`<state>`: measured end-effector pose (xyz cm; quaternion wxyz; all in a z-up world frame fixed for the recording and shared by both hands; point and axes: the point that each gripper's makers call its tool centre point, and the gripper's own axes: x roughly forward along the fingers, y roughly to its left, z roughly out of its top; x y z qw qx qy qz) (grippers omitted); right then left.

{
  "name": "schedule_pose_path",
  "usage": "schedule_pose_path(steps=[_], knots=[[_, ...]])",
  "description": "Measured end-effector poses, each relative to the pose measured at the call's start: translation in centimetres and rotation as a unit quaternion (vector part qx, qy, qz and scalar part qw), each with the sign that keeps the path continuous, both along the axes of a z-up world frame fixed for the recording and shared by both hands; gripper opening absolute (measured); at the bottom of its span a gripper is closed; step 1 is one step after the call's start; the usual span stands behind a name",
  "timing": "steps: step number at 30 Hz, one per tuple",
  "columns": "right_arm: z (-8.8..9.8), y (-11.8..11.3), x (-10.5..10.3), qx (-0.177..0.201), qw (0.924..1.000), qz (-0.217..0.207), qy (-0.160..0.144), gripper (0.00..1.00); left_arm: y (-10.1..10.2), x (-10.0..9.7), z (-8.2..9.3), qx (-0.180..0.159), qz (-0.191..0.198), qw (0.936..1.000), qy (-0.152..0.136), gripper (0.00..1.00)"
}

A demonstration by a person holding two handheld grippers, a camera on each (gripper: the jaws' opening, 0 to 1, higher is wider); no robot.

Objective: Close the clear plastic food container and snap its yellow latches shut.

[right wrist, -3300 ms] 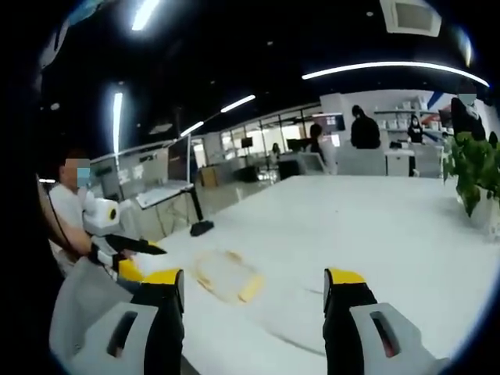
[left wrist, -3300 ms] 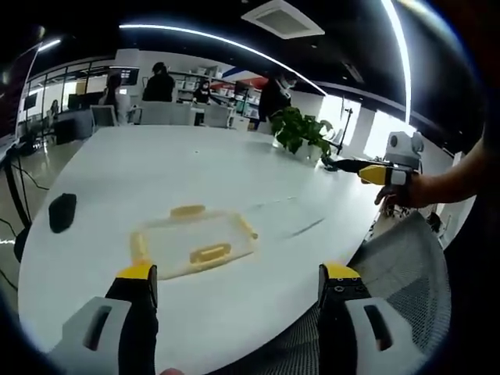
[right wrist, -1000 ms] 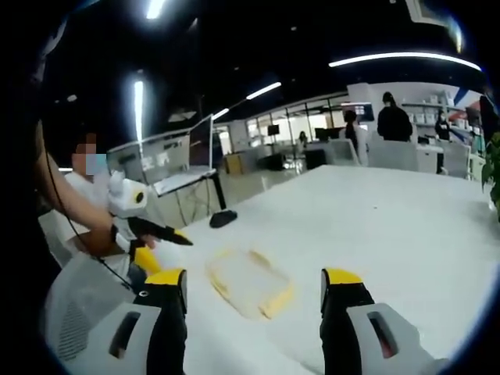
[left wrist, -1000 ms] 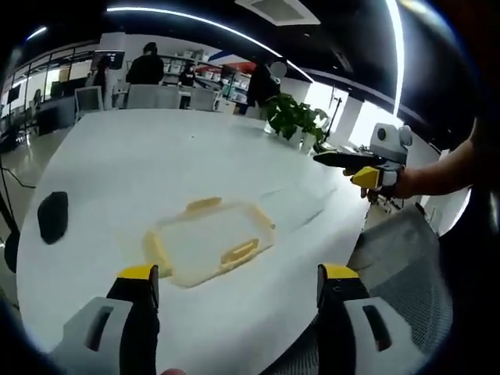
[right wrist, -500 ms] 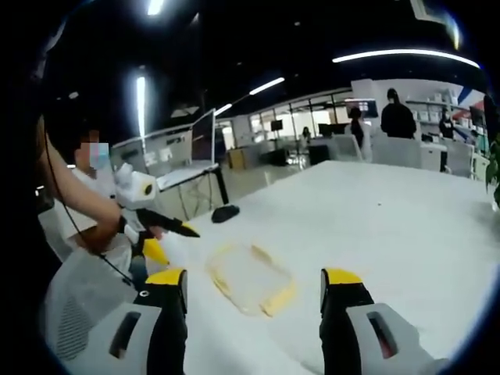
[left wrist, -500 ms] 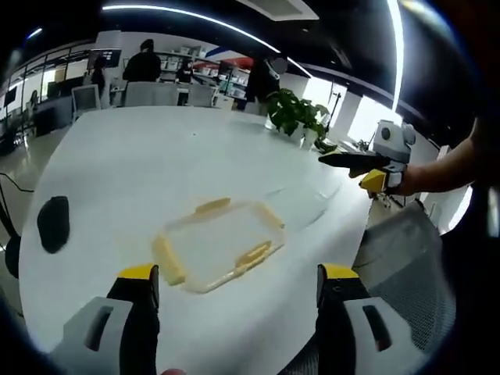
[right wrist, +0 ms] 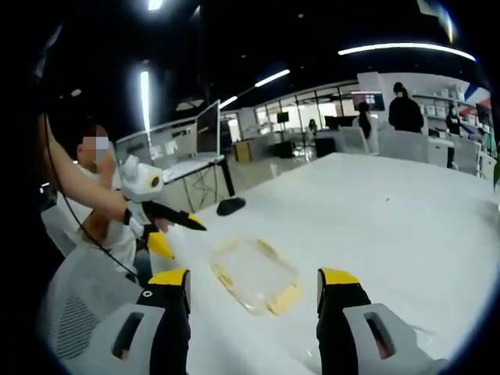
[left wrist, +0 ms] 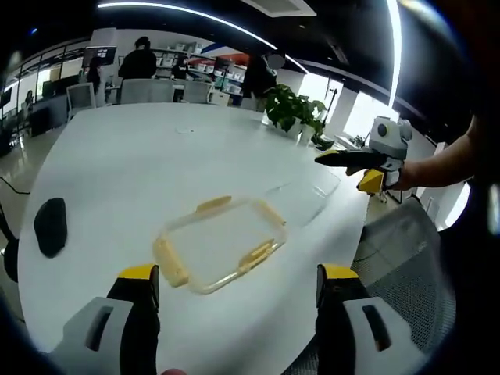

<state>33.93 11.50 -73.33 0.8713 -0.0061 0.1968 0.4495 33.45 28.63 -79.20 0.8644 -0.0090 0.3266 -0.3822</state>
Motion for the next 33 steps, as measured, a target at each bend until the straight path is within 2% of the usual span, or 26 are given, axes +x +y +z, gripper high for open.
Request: schedule_pose_path(steps=[4,17,33], knots=[[0.1,0.1,0.2,0.005,1.0,0.0,0.003,0.66,0.1,0.2,-0.1,0.0,-0.002,1.0,0.003,0.83],[-1.0,0.7,0.5,-0.015,0.9995,0.023,0.014,0.66,0.8,1.2,-0.8,0.01,-0.017,0.9997,0.016,0.84],[-2.0,1.3,1.0,-0.023,0.9987,0.038,0.026,0.66,0.6,1.9,-1.5,0.014,-0.034,0.999,0.025,0.84]])
